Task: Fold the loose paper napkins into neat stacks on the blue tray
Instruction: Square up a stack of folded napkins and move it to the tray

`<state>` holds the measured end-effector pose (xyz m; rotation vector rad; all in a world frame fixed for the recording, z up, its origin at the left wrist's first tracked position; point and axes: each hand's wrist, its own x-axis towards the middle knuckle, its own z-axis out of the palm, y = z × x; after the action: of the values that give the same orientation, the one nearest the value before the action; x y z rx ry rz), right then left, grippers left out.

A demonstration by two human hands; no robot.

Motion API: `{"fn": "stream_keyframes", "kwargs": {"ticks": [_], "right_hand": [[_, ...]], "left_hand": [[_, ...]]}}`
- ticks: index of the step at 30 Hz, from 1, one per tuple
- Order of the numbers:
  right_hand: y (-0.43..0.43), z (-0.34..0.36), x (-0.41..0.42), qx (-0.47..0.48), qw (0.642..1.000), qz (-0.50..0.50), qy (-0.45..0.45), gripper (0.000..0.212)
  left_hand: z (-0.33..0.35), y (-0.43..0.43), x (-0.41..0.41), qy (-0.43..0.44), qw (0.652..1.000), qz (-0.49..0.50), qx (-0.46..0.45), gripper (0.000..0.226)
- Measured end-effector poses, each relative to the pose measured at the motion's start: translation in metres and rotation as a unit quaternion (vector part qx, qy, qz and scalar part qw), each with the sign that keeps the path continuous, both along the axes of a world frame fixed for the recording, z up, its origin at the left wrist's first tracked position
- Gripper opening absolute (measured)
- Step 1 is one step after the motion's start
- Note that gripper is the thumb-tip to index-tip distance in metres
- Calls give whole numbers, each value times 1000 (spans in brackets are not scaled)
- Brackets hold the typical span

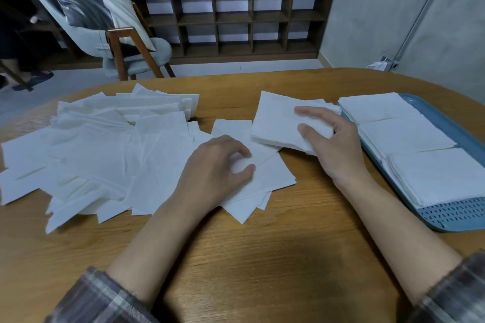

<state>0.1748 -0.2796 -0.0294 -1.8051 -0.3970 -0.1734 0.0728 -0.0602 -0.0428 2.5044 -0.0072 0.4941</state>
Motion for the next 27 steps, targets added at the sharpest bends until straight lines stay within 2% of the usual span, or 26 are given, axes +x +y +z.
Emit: {"fn": "stream_keyframes", "kwargs": {"ticks": [5, 10, 14, 19, 23, 27], "right_hand": [[1, 1, -1, 0, 1000, -6, -2, 33], [2, 1, -1, -3, 1000, 2, -2, 33], [1, 0, -1, 9, 1000, 7, -1, 33], [1, 1, -2, 24, 1000, 17, 9, 40], [1, 2, -2, 21, 999, 30, 6, 41], [-1, 3, -3, 36, 995, 92, 19, 34]], "left_hand": [[-1, -4, -1, 24, 999, -14, 15, 36], [-2, -8, 0, -18, 999, -11, 34, 7], [0, -9, -2, -39, 999, -8, 28, 5], [13, -9, -9, -11, 996, -38, -81, 6], [23, -11, -12, 31, 977, -53, -204, 17], [28, -9, -11, 4, 955, -57, -290, 21]]}}
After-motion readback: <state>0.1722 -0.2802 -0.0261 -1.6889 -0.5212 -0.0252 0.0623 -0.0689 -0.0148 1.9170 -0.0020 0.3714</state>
